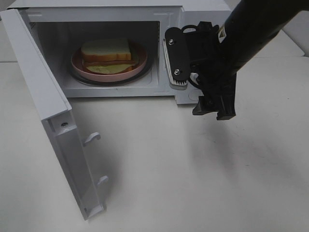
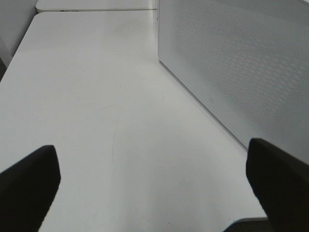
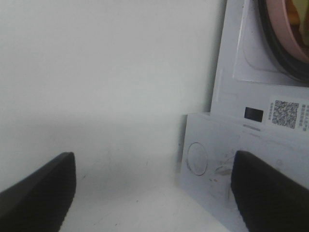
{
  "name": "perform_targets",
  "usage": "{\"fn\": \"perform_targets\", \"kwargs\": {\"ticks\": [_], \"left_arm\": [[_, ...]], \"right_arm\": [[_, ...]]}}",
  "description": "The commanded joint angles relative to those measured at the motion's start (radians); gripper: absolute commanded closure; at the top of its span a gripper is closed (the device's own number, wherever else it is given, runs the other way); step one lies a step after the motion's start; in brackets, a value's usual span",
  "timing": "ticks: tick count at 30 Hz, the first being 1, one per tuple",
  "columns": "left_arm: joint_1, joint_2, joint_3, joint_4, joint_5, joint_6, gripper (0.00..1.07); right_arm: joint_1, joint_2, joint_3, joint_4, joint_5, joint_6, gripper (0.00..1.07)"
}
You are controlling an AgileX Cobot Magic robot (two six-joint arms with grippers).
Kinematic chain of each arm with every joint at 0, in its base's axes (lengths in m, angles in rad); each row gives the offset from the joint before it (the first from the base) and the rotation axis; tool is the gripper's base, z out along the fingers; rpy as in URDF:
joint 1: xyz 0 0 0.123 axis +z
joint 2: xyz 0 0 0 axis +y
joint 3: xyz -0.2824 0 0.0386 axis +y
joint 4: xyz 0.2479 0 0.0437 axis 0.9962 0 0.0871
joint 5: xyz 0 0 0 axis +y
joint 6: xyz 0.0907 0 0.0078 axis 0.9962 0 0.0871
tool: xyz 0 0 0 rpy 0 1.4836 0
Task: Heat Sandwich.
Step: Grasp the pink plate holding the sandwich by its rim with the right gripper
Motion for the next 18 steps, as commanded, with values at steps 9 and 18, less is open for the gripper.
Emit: {"fn": "perform_targets", "kwargs": {"ticks": [9,18], "left_arm": [[-0.006,-0.021,0.001,-0.002,-0.008,-0.004,0.07],[-0.006,-0.021,0.001,-0.002,-0.008,-0.004,0.07]], "right_arm": [[0.039,0.147,-0.136,-0.003,-0.044,-0.016,0.25],[0.068,0.271,-0.265,0.000,-0.040,-0.023,0.25]]}}
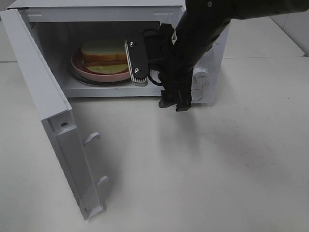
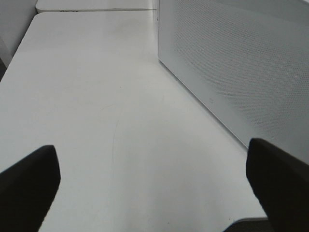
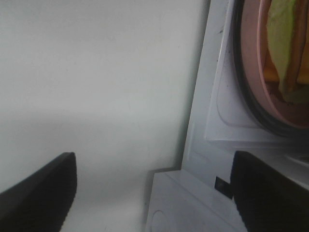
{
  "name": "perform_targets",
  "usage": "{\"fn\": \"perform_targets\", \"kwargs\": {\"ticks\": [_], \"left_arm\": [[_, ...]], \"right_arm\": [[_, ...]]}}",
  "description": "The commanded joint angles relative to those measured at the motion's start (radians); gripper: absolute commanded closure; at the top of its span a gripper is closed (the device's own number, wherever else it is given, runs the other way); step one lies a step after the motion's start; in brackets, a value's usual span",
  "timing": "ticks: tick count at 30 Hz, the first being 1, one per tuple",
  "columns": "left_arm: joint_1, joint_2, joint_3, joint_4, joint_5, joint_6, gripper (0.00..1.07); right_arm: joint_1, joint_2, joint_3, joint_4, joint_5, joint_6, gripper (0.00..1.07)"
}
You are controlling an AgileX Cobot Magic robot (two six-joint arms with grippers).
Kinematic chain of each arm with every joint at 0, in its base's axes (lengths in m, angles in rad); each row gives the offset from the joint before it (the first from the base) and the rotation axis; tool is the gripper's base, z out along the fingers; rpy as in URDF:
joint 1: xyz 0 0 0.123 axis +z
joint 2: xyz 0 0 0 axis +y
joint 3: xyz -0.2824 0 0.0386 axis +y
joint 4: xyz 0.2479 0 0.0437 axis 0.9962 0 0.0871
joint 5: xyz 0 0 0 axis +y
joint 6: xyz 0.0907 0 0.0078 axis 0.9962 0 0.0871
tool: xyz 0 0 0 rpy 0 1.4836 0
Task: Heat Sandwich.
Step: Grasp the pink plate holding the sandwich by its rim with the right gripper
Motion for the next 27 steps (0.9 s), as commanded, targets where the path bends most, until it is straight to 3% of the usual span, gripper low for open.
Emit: {"fn": "perform_targets", "kwargs": {"ticks": [1,27], "left_arm": [[-0.006,-0.021,0.001,-0.002,-0.008,-0.004,0.07],[-0.006,-0.021,0.001,-0.002,-0.008,-0.004,0.07]], "right_arm": [[0.019,0.042,-0.052,0.008,-0.004,-0.016,0.25],[0.030,0.399,-0.495,0.036,0.024,-0.029,0.21]]}}
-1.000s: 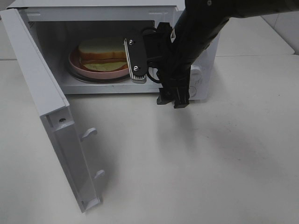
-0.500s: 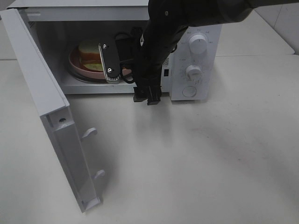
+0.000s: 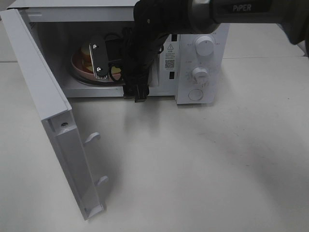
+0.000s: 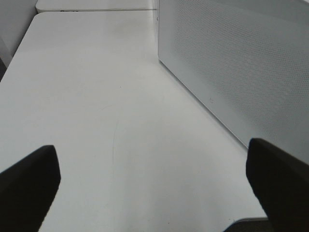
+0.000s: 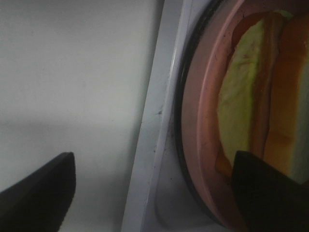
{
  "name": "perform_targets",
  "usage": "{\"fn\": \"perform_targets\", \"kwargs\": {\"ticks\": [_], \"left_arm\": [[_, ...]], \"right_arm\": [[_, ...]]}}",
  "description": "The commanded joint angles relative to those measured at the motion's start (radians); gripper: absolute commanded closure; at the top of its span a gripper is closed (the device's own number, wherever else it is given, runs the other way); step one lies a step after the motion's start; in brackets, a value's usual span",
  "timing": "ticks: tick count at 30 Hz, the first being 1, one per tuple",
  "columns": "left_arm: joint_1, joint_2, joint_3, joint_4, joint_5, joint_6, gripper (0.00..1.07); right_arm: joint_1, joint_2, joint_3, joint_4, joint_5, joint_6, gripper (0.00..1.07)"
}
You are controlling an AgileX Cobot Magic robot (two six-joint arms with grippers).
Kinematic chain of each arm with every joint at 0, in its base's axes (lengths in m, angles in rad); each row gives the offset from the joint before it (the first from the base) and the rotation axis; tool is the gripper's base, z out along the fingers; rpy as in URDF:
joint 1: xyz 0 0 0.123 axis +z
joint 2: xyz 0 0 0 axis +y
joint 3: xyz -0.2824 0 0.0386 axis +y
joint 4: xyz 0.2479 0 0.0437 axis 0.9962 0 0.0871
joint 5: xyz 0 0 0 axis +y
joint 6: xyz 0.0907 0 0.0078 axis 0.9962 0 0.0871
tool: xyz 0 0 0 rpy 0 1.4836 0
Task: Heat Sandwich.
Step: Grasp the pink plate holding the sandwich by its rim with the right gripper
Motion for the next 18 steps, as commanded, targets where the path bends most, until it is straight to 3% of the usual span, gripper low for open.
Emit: {"fn": "perform_targets", "kwargs": {"ticks": [1,11,18], "left_arm": [[-0.006,-0.021,0.001,-0.002,-0.008,-0.004,0.07],[-0.006,-0.021,0.001,-0.002,-0.008,-0.005,0.07],[-0.006,-0.021,0.001,0.000,-0.008,-0.005,0.07]], "right_arm": [[0.005,0.044,-0.065,0.007,0.027,0.012,0.20],[0.005,0.156,-0.255,0.016,0.047,0.034,0.18],[0.005,0.206,-0.314,0.022,0.068,0.034,0.19]]}}
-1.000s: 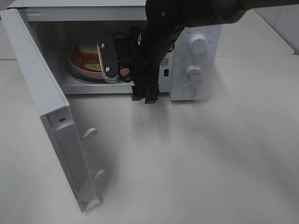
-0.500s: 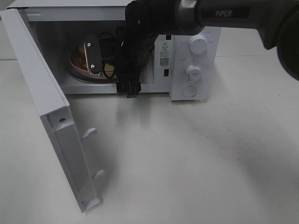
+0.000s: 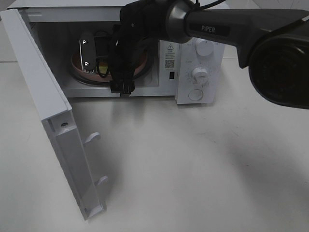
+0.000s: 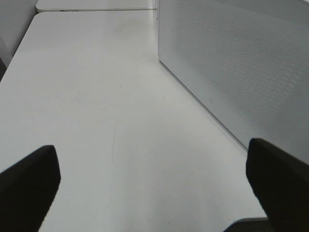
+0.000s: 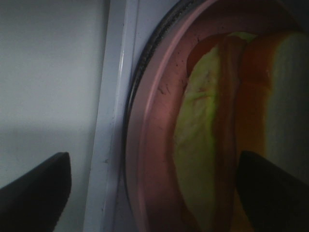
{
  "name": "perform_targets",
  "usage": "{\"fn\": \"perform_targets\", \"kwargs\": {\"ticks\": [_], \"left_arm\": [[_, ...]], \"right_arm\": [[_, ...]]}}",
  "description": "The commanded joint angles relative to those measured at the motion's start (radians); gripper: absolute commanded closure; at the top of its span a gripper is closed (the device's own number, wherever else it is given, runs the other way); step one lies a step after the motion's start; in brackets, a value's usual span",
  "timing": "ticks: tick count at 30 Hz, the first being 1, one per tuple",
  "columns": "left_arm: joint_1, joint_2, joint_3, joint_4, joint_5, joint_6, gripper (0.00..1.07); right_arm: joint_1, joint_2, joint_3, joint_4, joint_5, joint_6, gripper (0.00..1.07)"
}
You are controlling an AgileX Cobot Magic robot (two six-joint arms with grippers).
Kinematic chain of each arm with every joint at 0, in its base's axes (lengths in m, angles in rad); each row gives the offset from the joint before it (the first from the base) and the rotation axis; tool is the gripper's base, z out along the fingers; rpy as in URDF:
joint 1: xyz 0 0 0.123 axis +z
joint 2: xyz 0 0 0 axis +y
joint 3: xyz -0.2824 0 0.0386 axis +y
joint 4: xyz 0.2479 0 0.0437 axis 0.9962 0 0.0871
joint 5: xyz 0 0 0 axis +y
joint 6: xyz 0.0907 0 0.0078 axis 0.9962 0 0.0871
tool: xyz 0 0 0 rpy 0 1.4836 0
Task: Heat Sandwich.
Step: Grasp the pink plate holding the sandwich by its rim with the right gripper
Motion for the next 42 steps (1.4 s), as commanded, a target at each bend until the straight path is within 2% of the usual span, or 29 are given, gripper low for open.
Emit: {"fn": "perform_targets", "kwargs": {"ticks": [1,11,22,27,28,29,30,32,33,34,37,38,42], "left_arm": [[-0.006,-0.021,0.001,0.000,-0.008,-0.005,0.07],[-0.006,-0.021,0.001,0.000,-0.008,-0.005,0.07],[-0.006,-0.021,0.001,0.002,-0.008,-0.005,0.07],[-0.006,-0.021,0.001,0.002,-0.008,-0.005,0.07],[-0.006,-0.021,0.001,0.002,-0.008,-0.005,0.07],[-0.006,-0.021,0.001,0.002,-0.008,-0.005,0.07],[-0.006,-0.021,0.001,0.002,-0.008,-0.005,0.07],[-0.006,-0.021,0.001,0.002,-0.008,-0.005,0.07],[-0.006,-0.021,0.001,0.002,-0.008,-0.005,0.07],[-0.006,-0.021,0.001,0.002,-0.008,-0.005,0.07],[-0.006,-0.021,0.001,0.002,-0.008,-0.005,0.07],[-0.006,-0.021,0.001,0.002,-0.008,-0.005,0.07],[-0.006,-0.021,0.001,0.002,-0.008,-0.005,0.07]], "right_arm": [[0.005,0.019,-0.024,0.007,0.025,0.008,0.19],[0.016,0.062,-0.060,0.024,0.035,-0.005,0.20],[0.014,0.118,-0.063,0.098,0.043,-0.036,0.21],[0.013,0.123,-0.063,0.094,0.057,-0.038,0.25],[0.013,0.123,-0.063,0.093,0.057,-0.038,0.28],[0.013,0.123,-0.064,0.091,0.057,-0.037,0.37],[0.013,0.123,-0.064,0.091,0.057,-0.037,0.37],[0.013,0.119,-0.064,0.091,0.057,-0.037,0.49],[0.013,0.115,-0.064,0.091,0.062,-0.037,0.64],[0.013,0.115,-0.064,0.091,0.062,-0.037,0.64],[0.013,0.110,-0.064,0.091,0.080,-0.037,0.92],[0.013,0.105,-0.064,0.091,0.093,-0.037,1.07],[0.013,0.098,-0.064,0.091,0.108,-0.039,1.07]]}}
